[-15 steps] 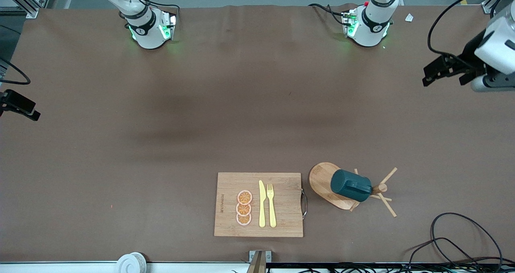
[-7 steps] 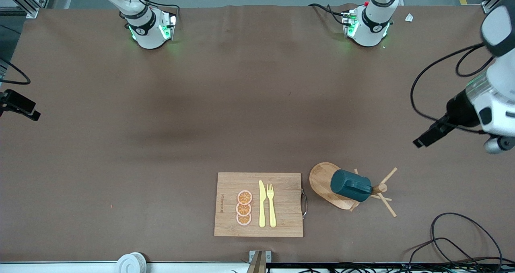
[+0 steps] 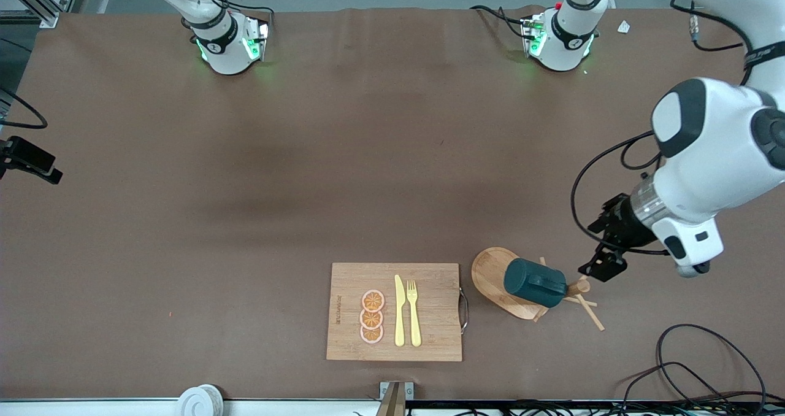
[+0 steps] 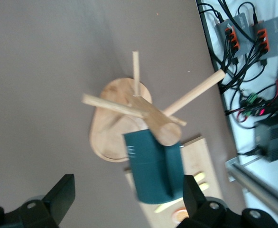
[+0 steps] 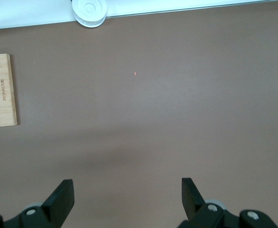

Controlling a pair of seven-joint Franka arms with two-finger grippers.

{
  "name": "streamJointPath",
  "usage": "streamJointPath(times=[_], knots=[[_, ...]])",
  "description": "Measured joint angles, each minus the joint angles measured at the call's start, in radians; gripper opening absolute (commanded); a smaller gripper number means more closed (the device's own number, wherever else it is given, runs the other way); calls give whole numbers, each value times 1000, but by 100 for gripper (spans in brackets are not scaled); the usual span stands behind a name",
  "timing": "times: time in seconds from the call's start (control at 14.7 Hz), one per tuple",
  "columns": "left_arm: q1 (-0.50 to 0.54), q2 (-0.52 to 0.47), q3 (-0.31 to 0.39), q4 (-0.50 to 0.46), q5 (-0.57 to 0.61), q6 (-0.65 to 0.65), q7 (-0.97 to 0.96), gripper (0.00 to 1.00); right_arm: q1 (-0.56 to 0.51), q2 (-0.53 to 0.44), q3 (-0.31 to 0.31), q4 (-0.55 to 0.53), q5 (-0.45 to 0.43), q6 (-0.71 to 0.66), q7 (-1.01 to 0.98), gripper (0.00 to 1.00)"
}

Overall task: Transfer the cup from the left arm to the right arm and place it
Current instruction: 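Reach the left gripper down to the teal mug on the stand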

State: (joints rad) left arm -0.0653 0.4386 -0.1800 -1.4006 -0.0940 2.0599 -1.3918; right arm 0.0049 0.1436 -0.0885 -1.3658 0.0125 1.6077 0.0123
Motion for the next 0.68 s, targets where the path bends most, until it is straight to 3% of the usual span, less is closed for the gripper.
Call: streamJointPath(times=[0.68], knots=[[-29, 114, -15, 19, -17, 144, -157, 100, 0, 0, 0, 0, 0, 0, 0, 100]])
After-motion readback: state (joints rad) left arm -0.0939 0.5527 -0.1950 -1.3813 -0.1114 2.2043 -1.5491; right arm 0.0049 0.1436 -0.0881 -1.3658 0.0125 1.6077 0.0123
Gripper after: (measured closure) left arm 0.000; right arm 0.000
